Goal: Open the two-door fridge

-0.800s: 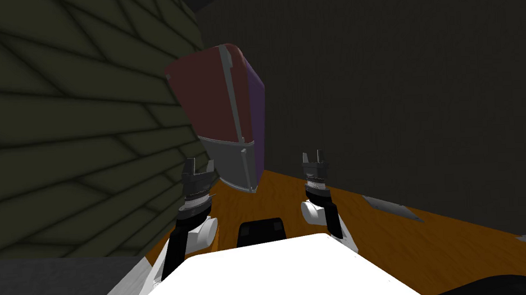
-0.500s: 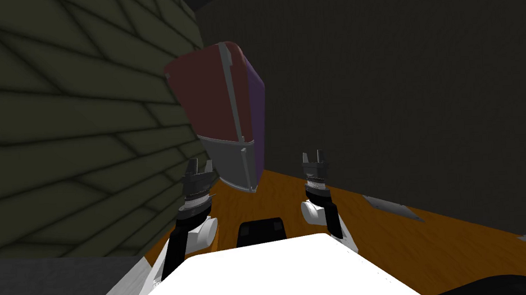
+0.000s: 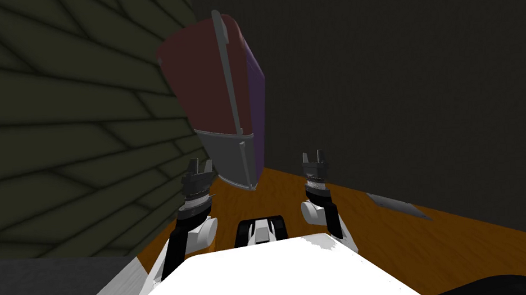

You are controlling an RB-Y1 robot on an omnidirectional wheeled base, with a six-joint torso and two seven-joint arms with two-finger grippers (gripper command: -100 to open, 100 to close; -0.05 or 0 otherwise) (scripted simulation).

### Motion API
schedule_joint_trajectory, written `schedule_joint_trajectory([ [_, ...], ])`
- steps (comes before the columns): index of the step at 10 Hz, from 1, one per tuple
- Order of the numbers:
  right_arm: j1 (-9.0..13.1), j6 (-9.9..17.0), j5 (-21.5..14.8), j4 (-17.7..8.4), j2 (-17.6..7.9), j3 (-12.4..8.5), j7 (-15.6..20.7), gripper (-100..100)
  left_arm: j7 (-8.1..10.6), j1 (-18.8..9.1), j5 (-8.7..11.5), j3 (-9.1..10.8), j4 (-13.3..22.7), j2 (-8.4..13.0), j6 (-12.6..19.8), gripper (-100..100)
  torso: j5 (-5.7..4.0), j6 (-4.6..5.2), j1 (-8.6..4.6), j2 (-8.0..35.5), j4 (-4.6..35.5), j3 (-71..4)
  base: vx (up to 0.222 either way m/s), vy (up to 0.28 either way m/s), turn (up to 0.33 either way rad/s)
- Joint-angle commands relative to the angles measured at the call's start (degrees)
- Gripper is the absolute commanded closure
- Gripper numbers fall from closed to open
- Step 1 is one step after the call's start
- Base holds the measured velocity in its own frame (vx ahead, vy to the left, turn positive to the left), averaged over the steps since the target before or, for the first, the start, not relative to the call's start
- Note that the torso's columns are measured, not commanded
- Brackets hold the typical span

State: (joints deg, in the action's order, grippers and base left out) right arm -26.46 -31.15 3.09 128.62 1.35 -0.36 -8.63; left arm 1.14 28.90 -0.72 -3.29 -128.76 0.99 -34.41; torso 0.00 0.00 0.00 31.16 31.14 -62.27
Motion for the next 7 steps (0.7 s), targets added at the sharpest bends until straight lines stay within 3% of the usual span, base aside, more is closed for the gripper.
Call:
schedule_joint_trajectory([
  [1,0.0,0.0,0.0,0.0,0.0,0.0,0.0,0,0.0,0.0,0.0,0.0,0.0,0.0,0.0,0,0.0,0.0,0.0,4.2,4.2,-8.5,0.0,0.0,0.0],
  [2,0.0,0.0,0.0,0.0,0.0,0.0,0.0,0,0.43,-0.3,0.0,0.03,0.6,1.8,0.0,-100,0.0,0.0,0.0,8.5,8.5,-16.9,0.015,-0.016,0.007],
  [4,0.0,0.0,0.0,0.0,0.0,0.0,0.0,0,1.42,-0.9,-0.1,0.09,1.8,4.6,0.1,-100,-0.02,0.0,-0.07,10.9,10.9,-22.0,0.026,-0.045,0.017],
  [7,0.0,0.0,0.0,0.0,0.0,0.0,0.0,0,3.78,-2.4,-0.1,0.25,4.7,9.9,0.3,-100,-0.02,0.0,-0.06,11.0,11.1,-22.3,0.055,-0.076,0.022],
])
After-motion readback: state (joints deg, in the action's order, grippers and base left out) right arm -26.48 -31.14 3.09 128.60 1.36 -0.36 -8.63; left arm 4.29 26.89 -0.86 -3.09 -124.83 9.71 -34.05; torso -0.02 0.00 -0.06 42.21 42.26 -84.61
